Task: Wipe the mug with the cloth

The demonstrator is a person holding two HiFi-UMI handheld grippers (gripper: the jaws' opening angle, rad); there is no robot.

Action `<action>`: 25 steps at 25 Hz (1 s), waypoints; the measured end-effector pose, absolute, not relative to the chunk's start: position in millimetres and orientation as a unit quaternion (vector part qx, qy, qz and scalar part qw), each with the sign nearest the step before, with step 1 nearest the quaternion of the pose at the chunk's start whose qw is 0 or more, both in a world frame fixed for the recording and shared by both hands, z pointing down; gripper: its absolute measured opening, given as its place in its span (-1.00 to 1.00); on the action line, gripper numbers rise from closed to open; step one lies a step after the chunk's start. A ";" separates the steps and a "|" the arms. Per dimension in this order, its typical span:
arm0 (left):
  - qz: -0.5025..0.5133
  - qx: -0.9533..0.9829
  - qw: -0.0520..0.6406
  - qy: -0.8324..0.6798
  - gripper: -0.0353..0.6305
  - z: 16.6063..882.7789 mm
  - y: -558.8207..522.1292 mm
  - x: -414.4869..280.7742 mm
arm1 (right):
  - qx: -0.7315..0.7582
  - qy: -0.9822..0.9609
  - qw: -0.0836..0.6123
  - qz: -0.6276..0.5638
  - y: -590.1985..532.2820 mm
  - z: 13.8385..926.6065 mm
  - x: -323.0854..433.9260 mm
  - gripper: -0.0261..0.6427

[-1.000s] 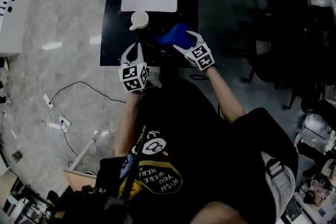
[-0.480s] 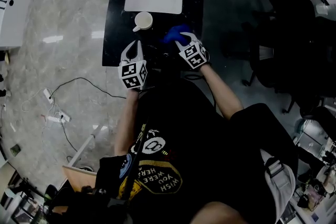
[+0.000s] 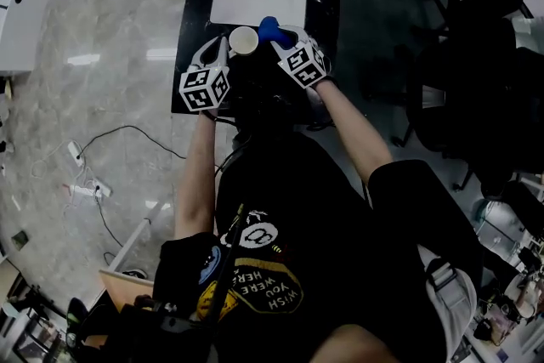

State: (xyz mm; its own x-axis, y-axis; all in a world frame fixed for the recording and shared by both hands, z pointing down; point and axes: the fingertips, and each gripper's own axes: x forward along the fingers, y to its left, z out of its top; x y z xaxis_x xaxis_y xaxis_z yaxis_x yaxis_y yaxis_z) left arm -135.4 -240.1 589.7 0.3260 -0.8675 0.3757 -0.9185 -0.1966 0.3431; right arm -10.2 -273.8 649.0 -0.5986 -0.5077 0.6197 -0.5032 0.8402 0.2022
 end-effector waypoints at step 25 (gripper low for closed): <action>0.014 0.789 0.305 -0.534 -0.88 599.8 -253.4 -95.6 | 0.258 -0.900 0.349 -0.036 -271.0 638.9 -22.4 -0.64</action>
State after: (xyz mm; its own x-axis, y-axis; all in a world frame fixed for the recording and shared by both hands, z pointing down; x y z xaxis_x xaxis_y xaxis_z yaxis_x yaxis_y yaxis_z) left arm -95.6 -253.4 599.8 0.4301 -0.8332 0.3477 -0.8501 -0.2441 0.4666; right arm -22.4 -271.0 638.9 -0.6232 -0.4903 0.6093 -0.4403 0.8638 0.2449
